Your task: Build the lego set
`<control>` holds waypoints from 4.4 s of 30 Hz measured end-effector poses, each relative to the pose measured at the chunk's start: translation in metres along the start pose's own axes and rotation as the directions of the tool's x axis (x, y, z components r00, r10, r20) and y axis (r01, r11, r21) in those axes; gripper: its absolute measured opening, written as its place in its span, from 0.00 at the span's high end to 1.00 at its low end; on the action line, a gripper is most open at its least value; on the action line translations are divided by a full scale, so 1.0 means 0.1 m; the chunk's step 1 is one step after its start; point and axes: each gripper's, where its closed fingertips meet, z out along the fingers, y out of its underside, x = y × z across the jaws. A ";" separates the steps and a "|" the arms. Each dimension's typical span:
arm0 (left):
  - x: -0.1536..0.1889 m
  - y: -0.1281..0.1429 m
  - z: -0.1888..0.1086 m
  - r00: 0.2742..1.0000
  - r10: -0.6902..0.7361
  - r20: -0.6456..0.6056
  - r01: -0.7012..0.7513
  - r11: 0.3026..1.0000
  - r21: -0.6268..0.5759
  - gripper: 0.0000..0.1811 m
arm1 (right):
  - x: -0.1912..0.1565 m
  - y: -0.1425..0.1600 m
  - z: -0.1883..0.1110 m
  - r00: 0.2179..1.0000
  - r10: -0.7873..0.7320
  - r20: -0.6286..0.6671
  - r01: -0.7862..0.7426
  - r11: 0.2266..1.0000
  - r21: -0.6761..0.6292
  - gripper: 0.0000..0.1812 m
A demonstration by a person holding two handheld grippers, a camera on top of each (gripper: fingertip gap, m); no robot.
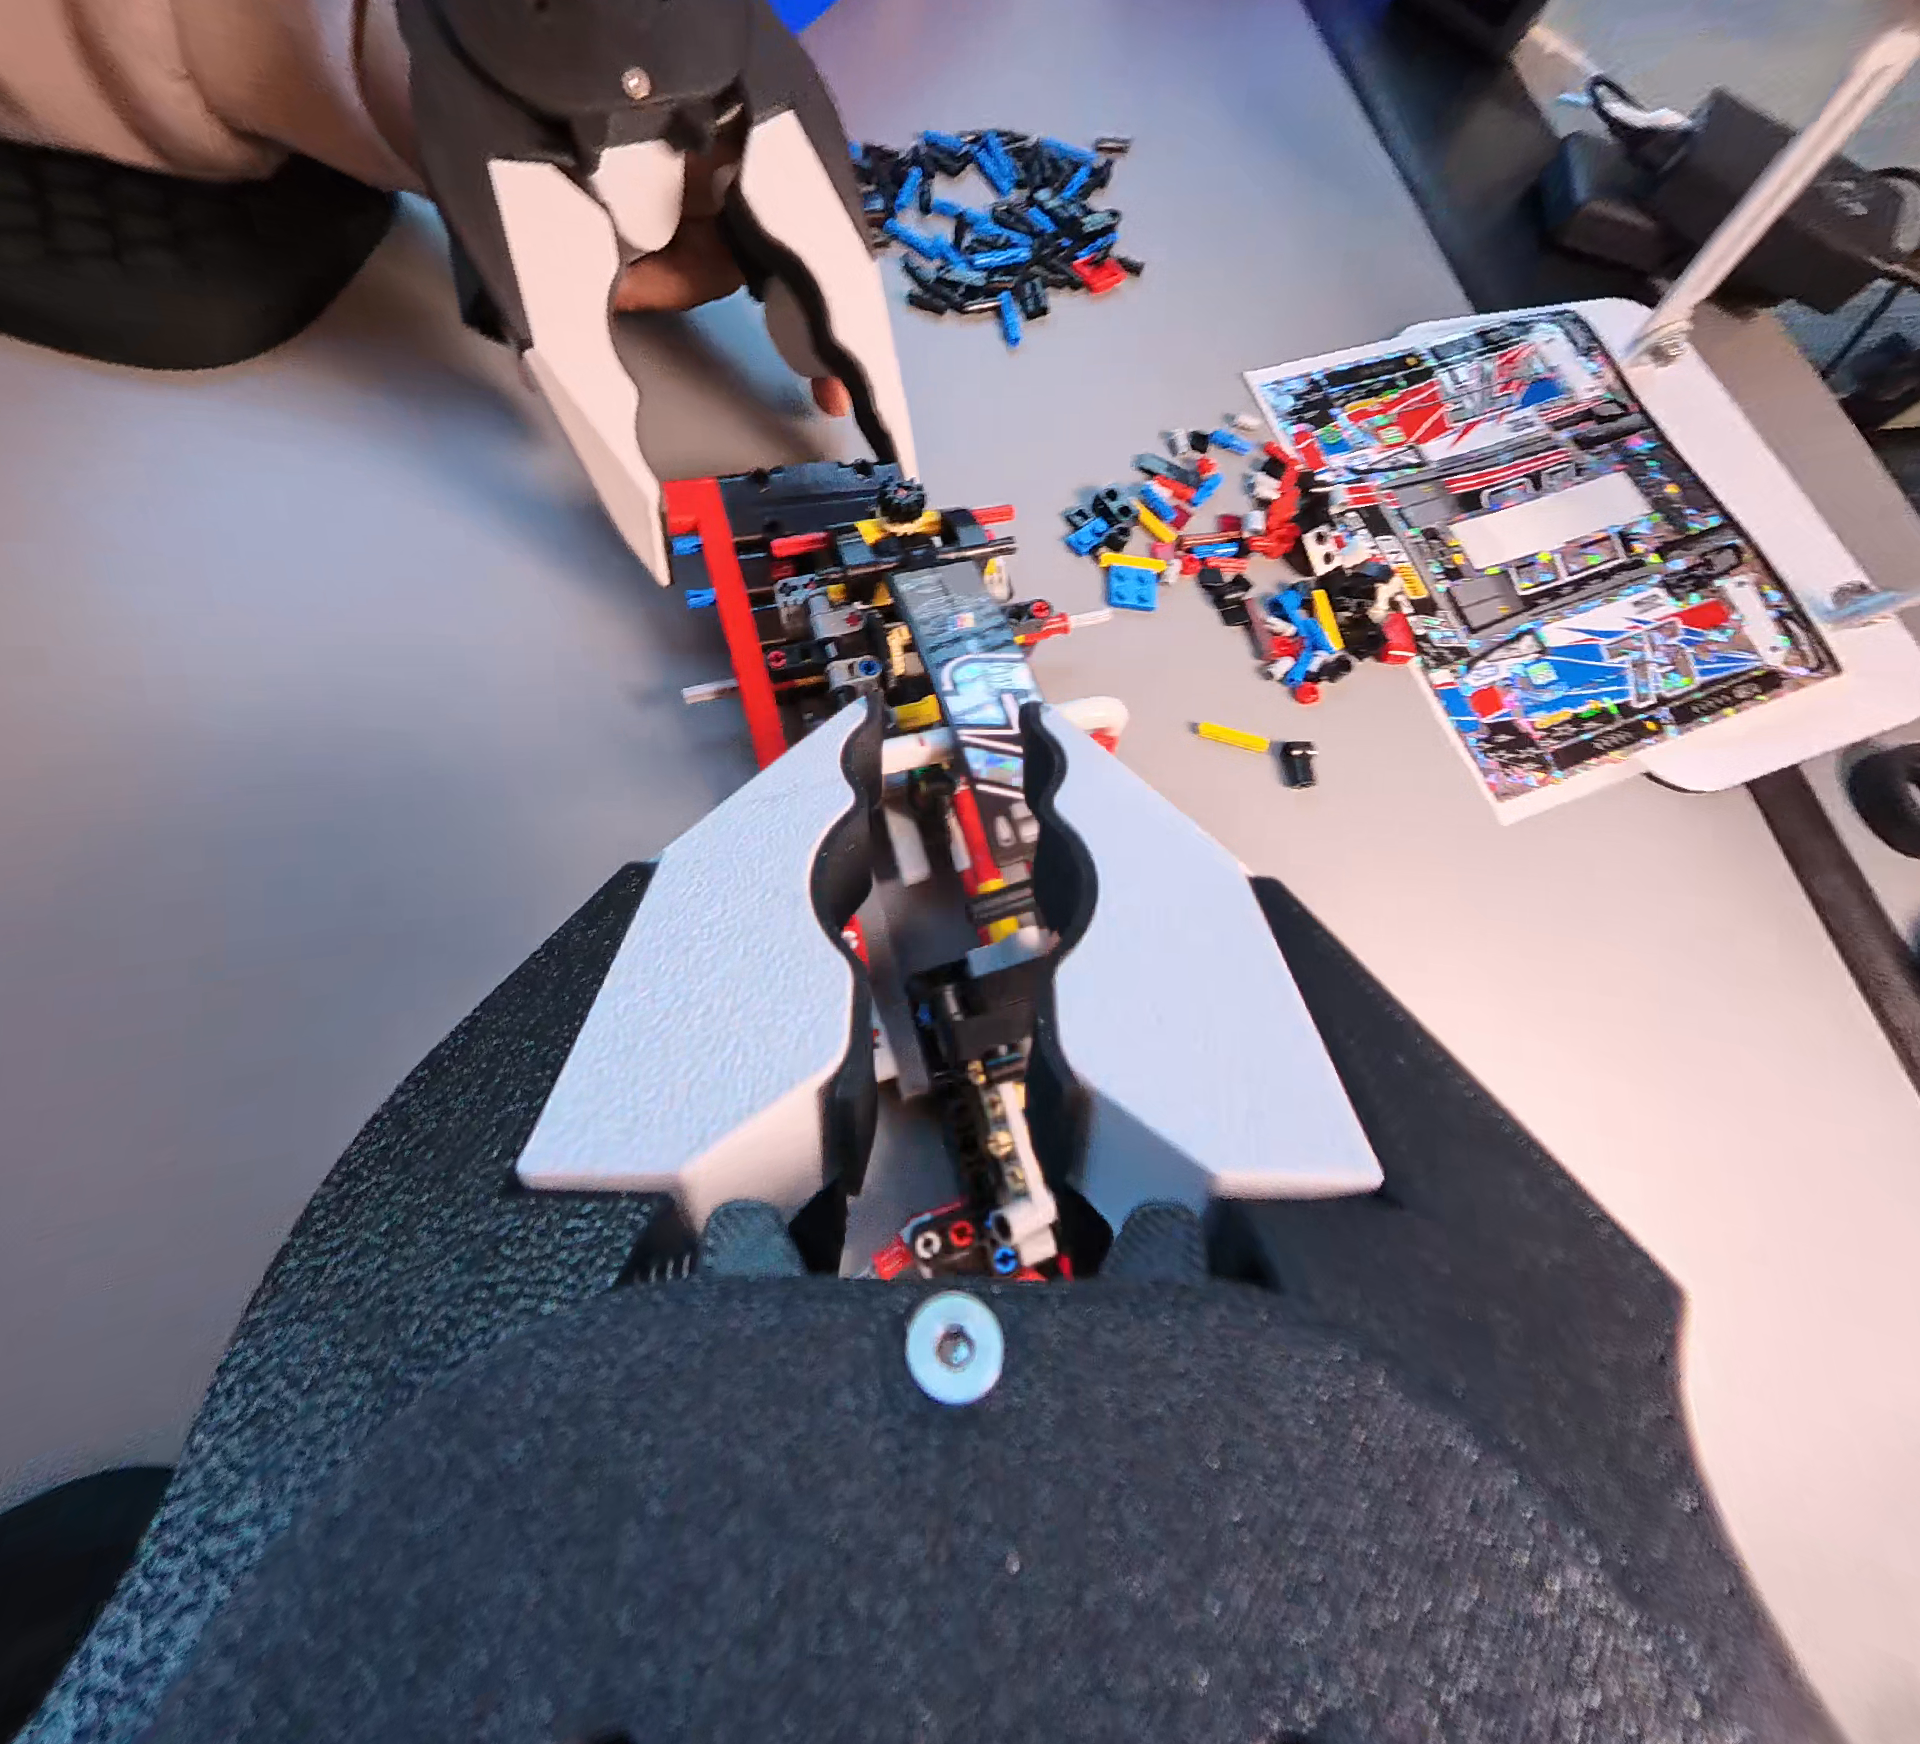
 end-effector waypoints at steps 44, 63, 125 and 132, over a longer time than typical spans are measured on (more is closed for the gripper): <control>0.13 -0.19 -0.11 0.998 -0.056 0.007 0.054 0.989 0.135 0.57 | -0.05 0.43 0.40 0.976 -0.137 0.172 0.165 0.973 -0.161 0.88; 0.17 -0.03 -0.15 1.000 -0.012 0.012 0.012 0.999 0.049 0.57 | -0.07 0.42 0.40 0.973 -0.150 0.178 0.174 0.976 -0.130 0.88; 0.10 0.06 0.01 0.993 -0.082 0.083 0.083 0.996 -0.018 0.57 | -0.07 0.42 0.32 0.970 -0.156 0.189 0.171 0.983 -0.065 0.88; 0.10 0.01 -0.01 0.994 -0.069 0.084 0.068 0.998 0.012 0.57 | -0.08 0.41 0.32 0.971 -0.151 0.186 0.164 0.985 -0.058 0.86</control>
